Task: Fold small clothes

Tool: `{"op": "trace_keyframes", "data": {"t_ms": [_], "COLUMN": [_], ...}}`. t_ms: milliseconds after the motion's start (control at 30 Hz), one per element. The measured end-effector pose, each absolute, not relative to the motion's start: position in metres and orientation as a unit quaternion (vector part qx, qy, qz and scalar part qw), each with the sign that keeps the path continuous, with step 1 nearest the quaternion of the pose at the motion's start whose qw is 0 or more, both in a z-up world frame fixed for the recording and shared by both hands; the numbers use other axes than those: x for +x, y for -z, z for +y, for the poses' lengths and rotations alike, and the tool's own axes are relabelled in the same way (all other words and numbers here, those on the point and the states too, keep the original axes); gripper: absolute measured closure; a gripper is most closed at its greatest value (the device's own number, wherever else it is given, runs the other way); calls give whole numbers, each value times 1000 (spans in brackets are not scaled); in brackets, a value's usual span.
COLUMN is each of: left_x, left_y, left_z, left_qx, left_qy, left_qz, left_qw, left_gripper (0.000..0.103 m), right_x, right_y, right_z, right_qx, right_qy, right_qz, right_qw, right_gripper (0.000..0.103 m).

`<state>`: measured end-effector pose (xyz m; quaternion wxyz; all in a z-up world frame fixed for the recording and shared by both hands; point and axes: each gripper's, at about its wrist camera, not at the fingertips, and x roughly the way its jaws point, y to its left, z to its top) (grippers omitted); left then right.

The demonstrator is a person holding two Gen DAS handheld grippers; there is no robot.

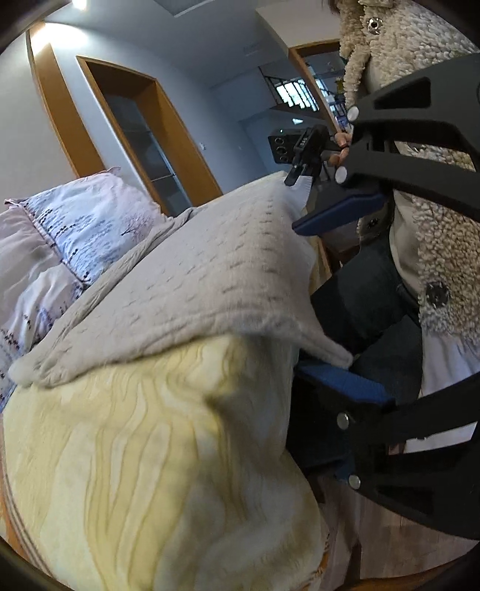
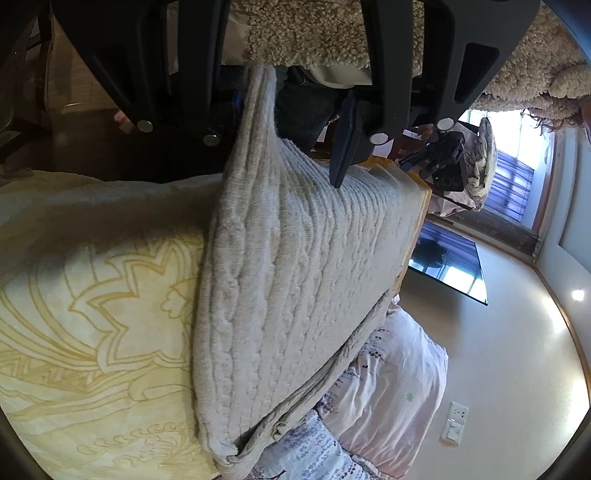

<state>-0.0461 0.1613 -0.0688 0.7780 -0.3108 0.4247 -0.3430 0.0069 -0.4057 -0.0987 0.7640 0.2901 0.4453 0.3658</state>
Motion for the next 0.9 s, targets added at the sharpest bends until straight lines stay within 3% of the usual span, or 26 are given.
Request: {"op": "trace_keyframes", "data": {"t_ms": [100, 133, 233, 267, 667, 900], "left_x": [-45, -45, -45, -46, -36, 12], "left_y": [71, 72, 70, 67, -17, -57], "left_z": [156, 154, 150, 149, 176, 184], "left_qx": [-312, -310, -307, -304, -282, -251], "left_qy": [347, 349, 362, 368, 367, 295], "left_qz": [430, 433, 434, 432, 306, 285], "left_qw": [773, 771, 765, 766, 832, 877], "left_gripper": [51, 54, 82, 92, 97, 97], "right_x": [5, 5, 1, 0, 7, 32], "right_y": [97, 96, 89, 86, 5, -27], "right_z": [-403, -401, -399, -399, -398, -377], "right_qx": [282, 279, 270, 267, 201, 133], "right_qy": [-372, -376, -391, -396, -359, -278], "right_qz": [444, 442, 431, 425, 287, 225], "right_qw": [765, 765, 767, 769, 865, 924], "right_gripper": [66, 72, 91, 92, 96, 96]}}
